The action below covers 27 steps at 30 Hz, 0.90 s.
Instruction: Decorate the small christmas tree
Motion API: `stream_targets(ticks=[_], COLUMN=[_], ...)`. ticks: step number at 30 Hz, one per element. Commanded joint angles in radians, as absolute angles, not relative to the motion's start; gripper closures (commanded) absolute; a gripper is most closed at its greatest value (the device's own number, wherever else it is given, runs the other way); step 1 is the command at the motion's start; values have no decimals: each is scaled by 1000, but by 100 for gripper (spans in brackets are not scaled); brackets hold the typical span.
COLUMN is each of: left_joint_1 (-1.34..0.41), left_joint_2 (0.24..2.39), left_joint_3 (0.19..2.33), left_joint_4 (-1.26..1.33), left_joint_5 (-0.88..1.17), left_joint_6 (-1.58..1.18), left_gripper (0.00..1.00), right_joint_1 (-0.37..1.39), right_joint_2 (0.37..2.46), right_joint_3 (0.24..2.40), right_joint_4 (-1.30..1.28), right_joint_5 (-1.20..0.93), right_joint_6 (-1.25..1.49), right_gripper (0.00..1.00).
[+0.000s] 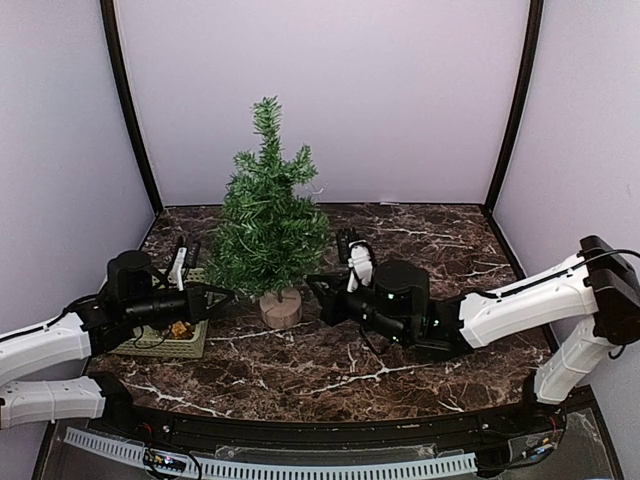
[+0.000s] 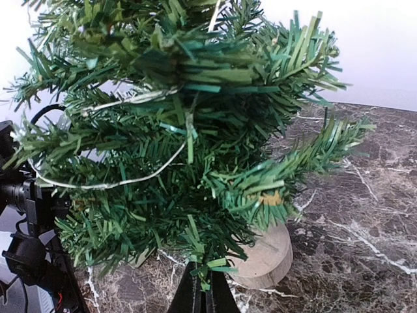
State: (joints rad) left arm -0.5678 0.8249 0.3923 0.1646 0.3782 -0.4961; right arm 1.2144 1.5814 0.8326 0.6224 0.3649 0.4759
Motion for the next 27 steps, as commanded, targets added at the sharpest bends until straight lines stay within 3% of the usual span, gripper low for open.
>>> stream_targets(ticks=[1, 18, 20, 21, 24, 25, 27], left_joint_1=[-570, -612, -612, -611, -611, -611, -611], left_joint_2=[891, 1141, 1124, 1116, 1054, 1019, 953], left_joint_3=[442, 556, 553, 551, 536, 532, 525], left_joint_4=[286, 419, 402, 394, 326, 304, 227], left_joint_5=[415, 479, 465, 451, 410, 382, 338], left_joint_6=[-470, -410, -408, -407, -402, -401, -403], left_gripper=[100, 100, 98, 95, 67, 57, 46], right_joint_1=[1210, 1210, 1210, 1210, 1210, 1210, 1208], right_joint_2=[1493, 1369, 1369, 1368, 1358, 1348, 1321], right_joint_3=[800, 695, 695, 695, 693, 690, 677], right_joint_4=[605, 544, 547, 549, 550, 549, 543], right_joint_5=[451, 556, 556, 553, 544, 545, 555], right_joint_6=[445, 485, 486, 485, 485, 486, 492], right_gripper=[100, 100, 90, 80, 37, 27, 17])
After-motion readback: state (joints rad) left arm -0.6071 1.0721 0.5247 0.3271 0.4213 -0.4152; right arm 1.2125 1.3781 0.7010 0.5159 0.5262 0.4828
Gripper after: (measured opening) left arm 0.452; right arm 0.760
